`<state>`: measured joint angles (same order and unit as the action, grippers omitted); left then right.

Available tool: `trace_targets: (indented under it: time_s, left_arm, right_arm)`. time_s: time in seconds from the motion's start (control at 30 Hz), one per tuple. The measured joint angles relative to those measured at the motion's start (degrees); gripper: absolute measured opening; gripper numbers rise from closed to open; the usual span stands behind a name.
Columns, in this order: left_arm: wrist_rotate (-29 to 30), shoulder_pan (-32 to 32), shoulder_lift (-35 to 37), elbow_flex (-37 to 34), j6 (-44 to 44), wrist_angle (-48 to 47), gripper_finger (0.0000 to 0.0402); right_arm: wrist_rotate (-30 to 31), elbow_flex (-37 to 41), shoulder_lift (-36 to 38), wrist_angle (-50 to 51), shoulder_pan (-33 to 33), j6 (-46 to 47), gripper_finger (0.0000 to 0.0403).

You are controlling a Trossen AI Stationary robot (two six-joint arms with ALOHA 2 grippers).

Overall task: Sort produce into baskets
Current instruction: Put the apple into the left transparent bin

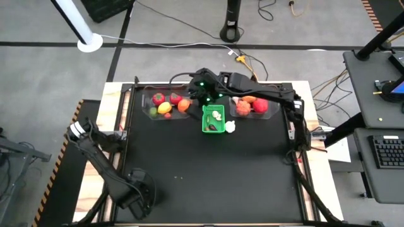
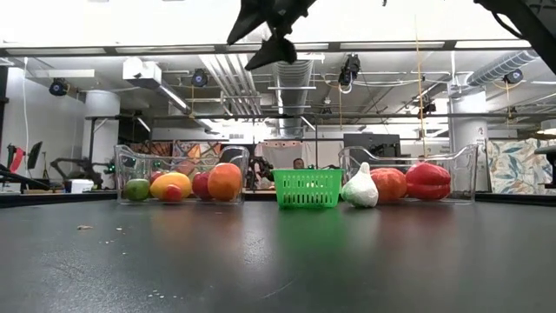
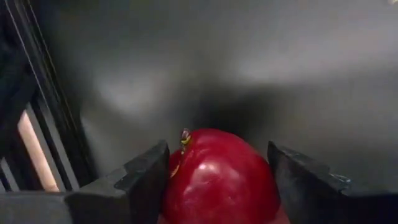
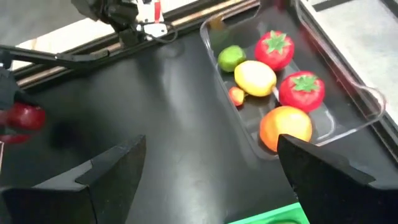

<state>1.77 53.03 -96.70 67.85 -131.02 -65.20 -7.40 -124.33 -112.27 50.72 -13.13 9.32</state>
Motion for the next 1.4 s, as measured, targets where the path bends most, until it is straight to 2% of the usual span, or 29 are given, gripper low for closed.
trace_targets:
  time_s: [0.1, 0.27, 0.33, 0.43, 0.63, 0.87, 1.07, 1.27, 1.4]
  left_arm:
    - [5.7, -0.1, 2.5, 0.0, 0.2, -1.2, 0.0242]
    - [23.2, -0.5, 8.1, 0.8, 1.4, -2.7, 0.0242]
    - [28.3, -1.4, 10.7, 0.9, 2.1, -4.2, 0.0242]
    - [33.9, -3.7, 14.8, 0.9, 5.6, -5.2, 0.0242]
    - [41.1, -12.6, 21.6, 0.9, 19.9, -4.9, 0.0242]
    - [42.0, -30.9, 28.2, 0.9, 48.0, 2.2, 0.0242]
    - [34.7, -53.2, 32.1, 0.9, 76.8, 7.5, 0.0242]
    - [29.7, -74.4, 29.7, 0.5, 97.8, 10.8, 0.0242]
    - [26.7, -80.8, 25.7, 0.3, 106.9, 18.1, 0.0242]
  right_arm:
    - [0.0, 0.0, 1.1, 0.4, 0.0, -0.1, 0.0352]
    - [0.0, 0.0, 2.5, 3.2, 0.0, -0.3, 0.0352]
    - [0.0, 0.0, 3.4, 5.0, 0.0, -0.4, 0.0352]
    - [0.0, 0.0, 4.4, 8.0, 0.1, -0.4, 0.0352]
    - [0.1, 0.1, 6.9, 14.8, 0.4, 0.0, 0.0352]
    - [3.0, 2.2, 12.0, 19.9, 1.5, 2.0, 0.0352]
    - [8.1, 5.3, 16.6, 20.1, 3.3, 5.0, 0.0352]
    - [13.6, 8.0, 19.8, 19.7, 5.6, 8.5, 0.0352]
    - [17.1, 9.9, 21.0, 19.4, 7.0, 10.4, 0.0352]
